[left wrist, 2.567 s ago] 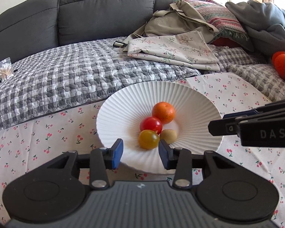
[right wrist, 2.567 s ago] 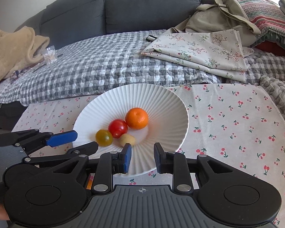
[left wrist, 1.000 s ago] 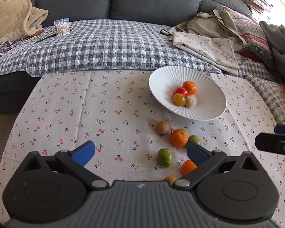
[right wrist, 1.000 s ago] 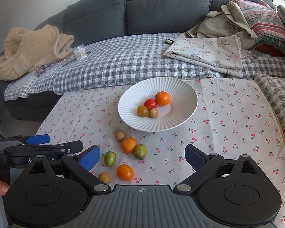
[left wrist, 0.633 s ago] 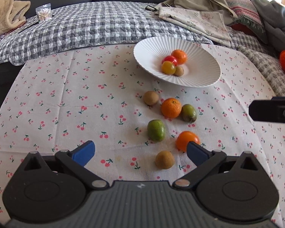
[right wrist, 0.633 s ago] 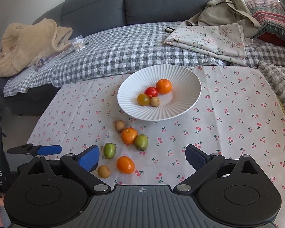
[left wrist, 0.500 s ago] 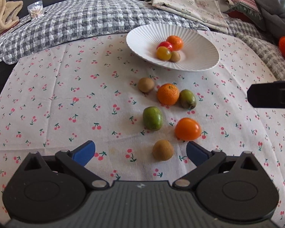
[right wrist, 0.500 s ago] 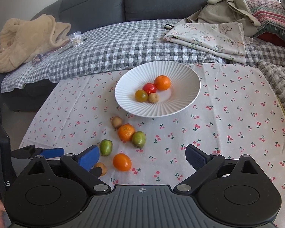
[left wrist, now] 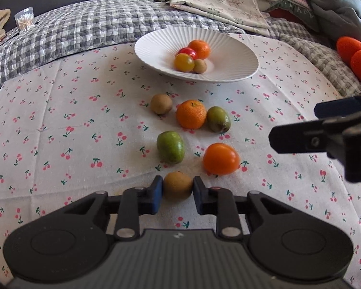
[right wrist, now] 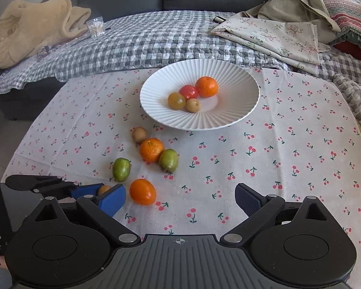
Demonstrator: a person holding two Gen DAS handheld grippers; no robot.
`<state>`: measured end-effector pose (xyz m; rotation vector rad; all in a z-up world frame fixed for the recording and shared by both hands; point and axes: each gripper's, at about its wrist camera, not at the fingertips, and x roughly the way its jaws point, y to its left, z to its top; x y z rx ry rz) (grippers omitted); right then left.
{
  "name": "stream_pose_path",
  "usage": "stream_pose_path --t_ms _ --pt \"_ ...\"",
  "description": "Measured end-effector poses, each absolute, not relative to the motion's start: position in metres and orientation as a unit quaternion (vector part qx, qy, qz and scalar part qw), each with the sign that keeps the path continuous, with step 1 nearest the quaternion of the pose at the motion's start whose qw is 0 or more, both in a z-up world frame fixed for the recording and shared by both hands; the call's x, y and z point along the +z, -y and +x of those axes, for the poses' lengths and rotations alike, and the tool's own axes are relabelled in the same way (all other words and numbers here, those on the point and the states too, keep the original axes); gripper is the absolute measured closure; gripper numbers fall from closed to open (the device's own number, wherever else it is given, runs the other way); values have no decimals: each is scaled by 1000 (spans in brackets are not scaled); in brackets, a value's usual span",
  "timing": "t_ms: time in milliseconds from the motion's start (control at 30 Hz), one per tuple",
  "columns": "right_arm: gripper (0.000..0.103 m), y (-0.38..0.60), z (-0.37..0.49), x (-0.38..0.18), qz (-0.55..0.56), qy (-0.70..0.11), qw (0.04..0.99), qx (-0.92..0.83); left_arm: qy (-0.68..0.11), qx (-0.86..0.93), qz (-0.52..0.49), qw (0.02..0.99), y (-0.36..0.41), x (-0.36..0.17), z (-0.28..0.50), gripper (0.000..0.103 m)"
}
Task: Organize fruits
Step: 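Grasp a kiwi with the left tool while the right tool grasps an orange tomato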
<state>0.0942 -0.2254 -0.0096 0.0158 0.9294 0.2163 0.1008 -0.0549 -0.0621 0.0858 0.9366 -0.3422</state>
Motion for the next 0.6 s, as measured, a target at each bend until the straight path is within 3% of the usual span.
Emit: stream_pose_path --t_ms 500,567,600 --pt "12 184 107 -51 -50 -435 883 168 -454 -85 -37 886 11 -46 120 78" --pt "21 178 109 -57 -63 -438 881 168 -455 -87 -37 886 11 -45 120 78" --pt "31 175 110 -61 -71 -439 879 172 -455 -88 -36 886 11 -45 120 78"
